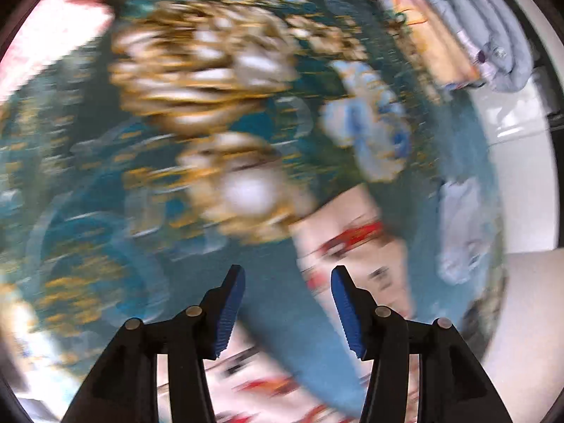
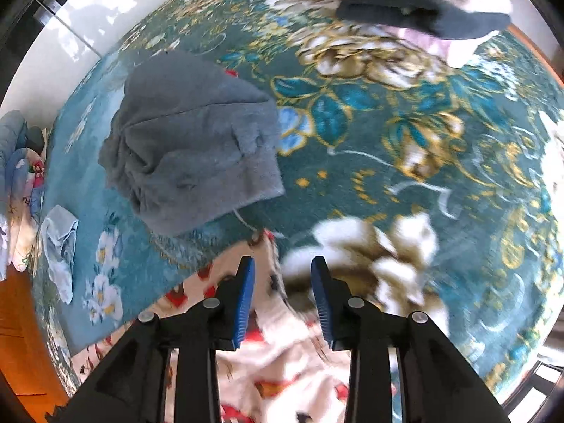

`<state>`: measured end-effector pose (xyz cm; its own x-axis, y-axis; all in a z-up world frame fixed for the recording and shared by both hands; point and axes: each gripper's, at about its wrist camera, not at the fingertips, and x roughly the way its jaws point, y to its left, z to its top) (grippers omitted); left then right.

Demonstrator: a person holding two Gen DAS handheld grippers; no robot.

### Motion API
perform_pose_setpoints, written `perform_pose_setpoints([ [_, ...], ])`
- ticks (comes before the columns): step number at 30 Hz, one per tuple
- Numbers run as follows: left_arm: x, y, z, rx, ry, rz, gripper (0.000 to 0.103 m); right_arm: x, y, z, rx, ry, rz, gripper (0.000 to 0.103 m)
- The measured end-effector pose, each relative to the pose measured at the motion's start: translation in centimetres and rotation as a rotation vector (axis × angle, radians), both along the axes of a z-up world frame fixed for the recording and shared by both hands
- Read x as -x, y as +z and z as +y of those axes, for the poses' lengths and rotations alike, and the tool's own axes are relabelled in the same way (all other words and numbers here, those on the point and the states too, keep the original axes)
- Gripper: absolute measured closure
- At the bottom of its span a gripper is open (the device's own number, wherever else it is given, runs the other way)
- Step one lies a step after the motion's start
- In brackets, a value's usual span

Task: Fold clothes
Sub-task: 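Open both grippers and lay the pajama edges flat on the bed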

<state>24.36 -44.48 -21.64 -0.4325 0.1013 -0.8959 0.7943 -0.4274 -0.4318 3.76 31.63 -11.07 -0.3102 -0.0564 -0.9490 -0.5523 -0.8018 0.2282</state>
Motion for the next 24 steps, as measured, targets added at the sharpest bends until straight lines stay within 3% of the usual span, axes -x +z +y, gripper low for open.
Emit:
perform_pose_setpoints([
  [5,-7.5,-2.8,0.9,-0.078,0.043,-0.142,0.048,-6.8,1.0,0.8,0.047,-0.083,-0.068,0.06],
  [12,-9.5,-5.6,2.5,-0.085,0.105,-0.192,0.05,-16.3,-2.2,0.4,0.189,-0.261,-0.176,0.053],
  [17,-9.3,-5.5,3.2,-0.05,0.069,-0.214,0.051,-16.6,-4.6,-0.2,0.229,-0.331,-0.138,0.053],
  [20,-9.6,-5.5,3.3,-0.047,0.088,-0.22,0.053,-15.4,-5.4,0.4,0.188,-0.377,-0.124,0.053],
  [24,-9.9,-5.4,3.4,-0.052,0.118,-0.214,0.07,-14.7,-5.6,0.8,0.165,-0.434,-0.124,0.051],
])
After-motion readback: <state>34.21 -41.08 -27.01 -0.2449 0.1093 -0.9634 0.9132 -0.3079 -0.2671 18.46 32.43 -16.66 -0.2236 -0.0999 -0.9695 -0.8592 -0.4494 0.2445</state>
